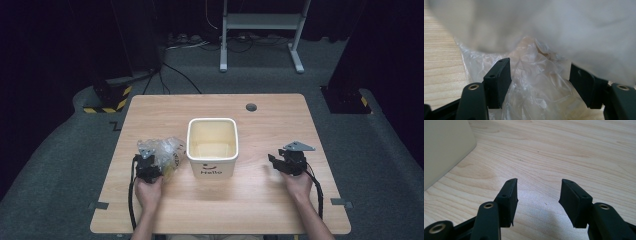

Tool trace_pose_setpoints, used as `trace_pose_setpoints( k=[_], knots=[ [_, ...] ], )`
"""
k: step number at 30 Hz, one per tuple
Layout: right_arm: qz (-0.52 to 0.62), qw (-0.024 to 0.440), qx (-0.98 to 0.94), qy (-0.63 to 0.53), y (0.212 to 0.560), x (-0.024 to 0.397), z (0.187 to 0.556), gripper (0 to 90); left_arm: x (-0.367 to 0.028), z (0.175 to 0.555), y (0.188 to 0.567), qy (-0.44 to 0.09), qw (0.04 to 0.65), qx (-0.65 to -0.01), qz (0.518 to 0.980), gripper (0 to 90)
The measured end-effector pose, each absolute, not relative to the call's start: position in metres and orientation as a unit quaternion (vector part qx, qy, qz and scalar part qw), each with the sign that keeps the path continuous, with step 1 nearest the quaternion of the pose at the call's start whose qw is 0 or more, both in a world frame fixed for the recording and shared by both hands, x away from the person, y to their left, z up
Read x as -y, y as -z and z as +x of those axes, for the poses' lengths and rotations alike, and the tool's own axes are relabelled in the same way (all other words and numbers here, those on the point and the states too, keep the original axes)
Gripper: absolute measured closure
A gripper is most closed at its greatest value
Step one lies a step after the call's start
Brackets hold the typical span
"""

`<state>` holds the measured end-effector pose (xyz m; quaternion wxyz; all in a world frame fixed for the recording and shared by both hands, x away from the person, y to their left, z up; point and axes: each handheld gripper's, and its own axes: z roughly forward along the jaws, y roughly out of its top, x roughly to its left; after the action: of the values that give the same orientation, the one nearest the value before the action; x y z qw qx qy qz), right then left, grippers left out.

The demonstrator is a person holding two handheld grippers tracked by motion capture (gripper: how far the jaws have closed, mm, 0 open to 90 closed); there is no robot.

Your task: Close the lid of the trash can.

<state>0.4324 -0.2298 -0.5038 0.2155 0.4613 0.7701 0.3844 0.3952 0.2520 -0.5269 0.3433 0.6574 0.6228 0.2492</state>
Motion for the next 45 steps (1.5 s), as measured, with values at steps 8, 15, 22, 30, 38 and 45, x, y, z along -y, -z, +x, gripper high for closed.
trace_pose_setpoints(
  k=[8,15,22,30,38,45],
  knots=[
    [0.468,0.21,-0.77,-0.379,0.511,0.226,0.438,48.0,-0.252,0.395,0.527,-0.251,0.341,-0.622,0.659,33.7],
    [0.471,0.211,-0.775,-0.365,0.517,0.224,0.44,47.7,-0.252,0.395,0.527,-0.251,0.341,-0.622,0.659,33.6],
    [0.475,0.204,-0.775,-0.362,0.522,0.222,0.442,47.4,-0.251,0.395,0.527,-0.254,0.34,-0.62,0.66,33.4],
    [0.464,0.219,-0.784,-0.35,0.523,0.217,0.441,40.0,-0.251,0.394,0.527,-0.252,0.342,-0.621,0.659,33.2],
    [0.47,0.22,-0.781,-0.348,0.524,0.217,0.442,37.4,-0.251,0.393,0.527,-0.253,0.339,-0.621,0.66,33.4],
    [0.471,0.22,-0.78,-0.348,0.524,0.217,0.442,37.1,-0.25,0.393,0.527,-0.256,0.336,-0.621,0.66,34.0]
  ],
)
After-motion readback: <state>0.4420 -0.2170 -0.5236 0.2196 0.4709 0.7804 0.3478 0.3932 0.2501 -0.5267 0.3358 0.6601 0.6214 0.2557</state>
